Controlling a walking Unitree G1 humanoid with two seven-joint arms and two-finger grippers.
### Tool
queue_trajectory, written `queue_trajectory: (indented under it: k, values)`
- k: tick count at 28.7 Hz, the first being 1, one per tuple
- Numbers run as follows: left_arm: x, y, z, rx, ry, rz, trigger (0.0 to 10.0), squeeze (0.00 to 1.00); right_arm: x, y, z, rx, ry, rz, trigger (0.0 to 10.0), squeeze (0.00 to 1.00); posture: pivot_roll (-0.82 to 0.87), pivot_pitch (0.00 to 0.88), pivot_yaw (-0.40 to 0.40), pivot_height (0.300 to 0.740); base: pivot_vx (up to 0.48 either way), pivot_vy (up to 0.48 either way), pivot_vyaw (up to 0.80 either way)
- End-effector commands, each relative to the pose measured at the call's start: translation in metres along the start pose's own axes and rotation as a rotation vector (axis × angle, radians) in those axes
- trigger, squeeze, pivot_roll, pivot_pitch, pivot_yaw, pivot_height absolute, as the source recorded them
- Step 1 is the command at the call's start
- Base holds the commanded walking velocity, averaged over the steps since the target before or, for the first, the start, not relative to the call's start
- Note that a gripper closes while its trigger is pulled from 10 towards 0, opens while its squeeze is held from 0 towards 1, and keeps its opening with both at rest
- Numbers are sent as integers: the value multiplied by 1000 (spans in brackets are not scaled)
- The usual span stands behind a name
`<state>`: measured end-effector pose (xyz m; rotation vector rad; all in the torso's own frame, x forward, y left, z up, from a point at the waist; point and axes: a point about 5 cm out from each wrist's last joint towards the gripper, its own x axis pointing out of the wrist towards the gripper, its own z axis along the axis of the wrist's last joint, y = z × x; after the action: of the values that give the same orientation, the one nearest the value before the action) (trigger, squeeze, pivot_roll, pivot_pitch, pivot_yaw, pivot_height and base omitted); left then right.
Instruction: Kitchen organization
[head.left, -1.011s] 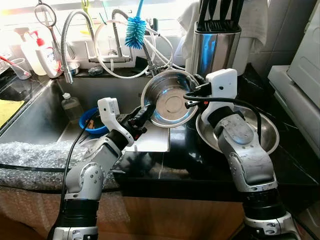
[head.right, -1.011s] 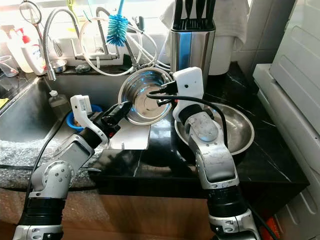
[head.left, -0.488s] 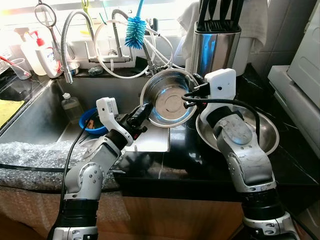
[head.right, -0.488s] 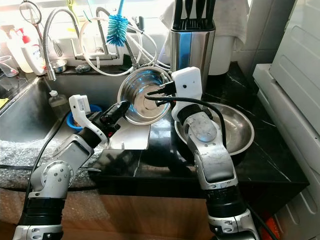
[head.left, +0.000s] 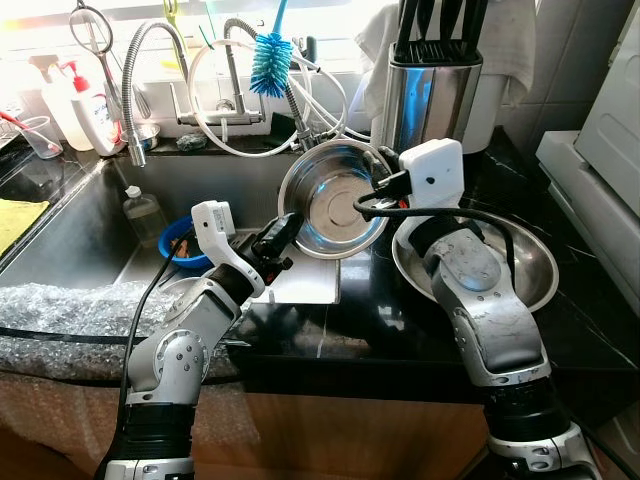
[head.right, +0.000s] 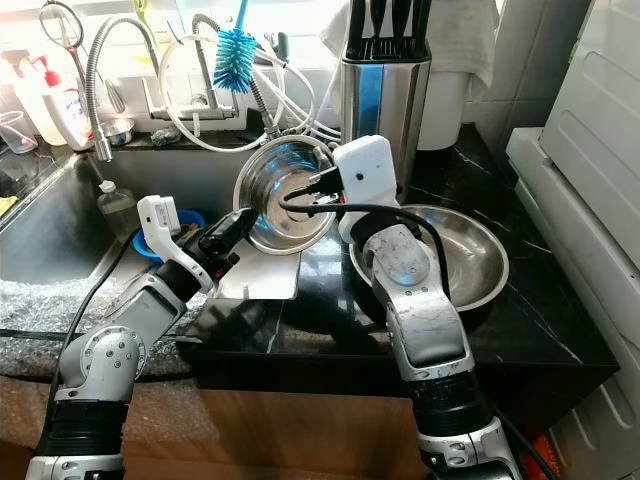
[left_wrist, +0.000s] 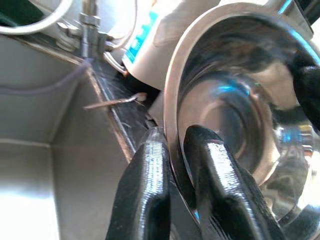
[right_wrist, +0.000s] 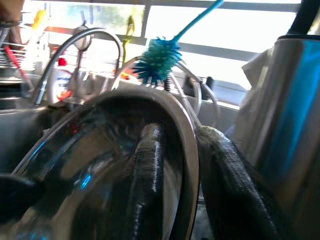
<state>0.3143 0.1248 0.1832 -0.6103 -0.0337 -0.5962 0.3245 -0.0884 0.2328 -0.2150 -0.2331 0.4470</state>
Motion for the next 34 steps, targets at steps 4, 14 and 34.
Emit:
queue_trajectory:
  k: [4,14,34]
  values:
    - [4,-7,-10,26,66,-28,0,0,3,10,23,-48,-98,52,10000,0,-54,0,71,740,0,0,0]
    - [4,-2,-8,16,28,32,0,0,4,8,22,-35,-99,40,10000,0,-49,0,67,740,0,0,0]
    - [8,10,9,8,-140,199,0,0,-12,43,4,113,32,355,10000,0,-54,0,68,740,0,0,0]
